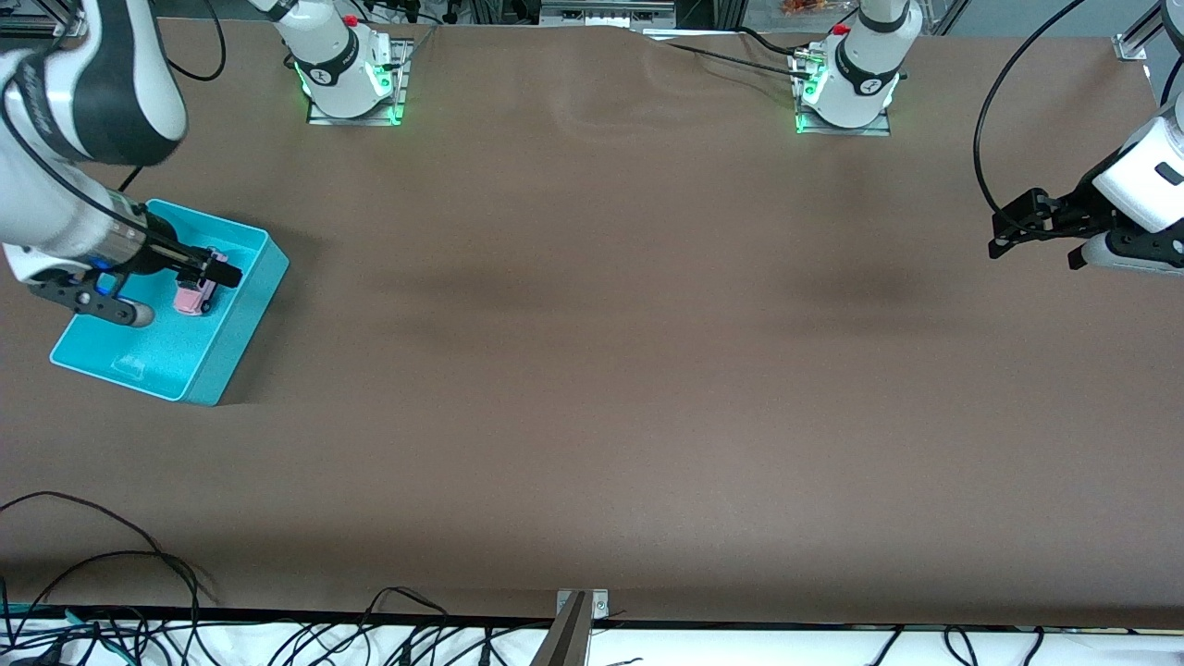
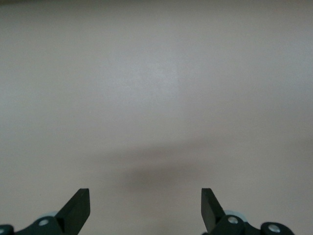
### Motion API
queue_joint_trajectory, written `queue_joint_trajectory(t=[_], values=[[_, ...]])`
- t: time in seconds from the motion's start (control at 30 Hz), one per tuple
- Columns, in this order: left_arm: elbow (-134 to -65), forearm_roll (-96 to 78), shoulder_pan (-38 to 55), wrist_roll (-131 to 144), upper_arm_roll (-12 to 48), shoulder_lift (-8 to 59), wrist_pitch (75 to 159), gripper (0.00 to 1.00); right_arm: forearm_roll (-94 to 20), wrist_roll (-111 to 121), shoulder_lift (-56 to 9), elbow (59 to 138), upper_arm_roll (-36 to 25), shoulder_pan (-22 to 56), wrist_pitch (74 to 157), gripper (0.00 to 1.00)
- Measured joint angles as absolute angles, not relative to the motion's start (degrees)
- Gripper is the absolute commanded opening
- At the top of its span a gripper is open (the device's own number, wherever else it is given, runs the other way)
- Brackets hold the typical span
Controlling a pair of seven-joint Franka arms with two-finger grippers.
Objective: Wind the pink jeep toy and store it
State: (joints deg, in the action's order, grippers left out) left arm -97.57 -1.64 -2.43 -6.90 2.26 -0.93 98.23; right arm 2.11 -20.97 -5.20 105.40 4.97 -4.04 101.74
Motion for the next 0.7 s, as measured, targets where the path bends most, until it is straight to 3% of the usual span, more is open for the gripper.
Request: queue_joint_trajectory(t=[0.33, 0.7], values=[[-97.57, -1.64, -2.43, -6.90, 2.26, -0.93, 98.23, 1.00, -1.32, -20.97, -3.79, 95.51, 4.82, -3.31, 94.76, 1.00], [-97.57, -1.64, -2.45, -6.90, 2.26, -0.93, 98.23, 1.00, -6.23, -13.55, -3.77, 90.62, 1.65, -3.19, 92.00, 1.00]])
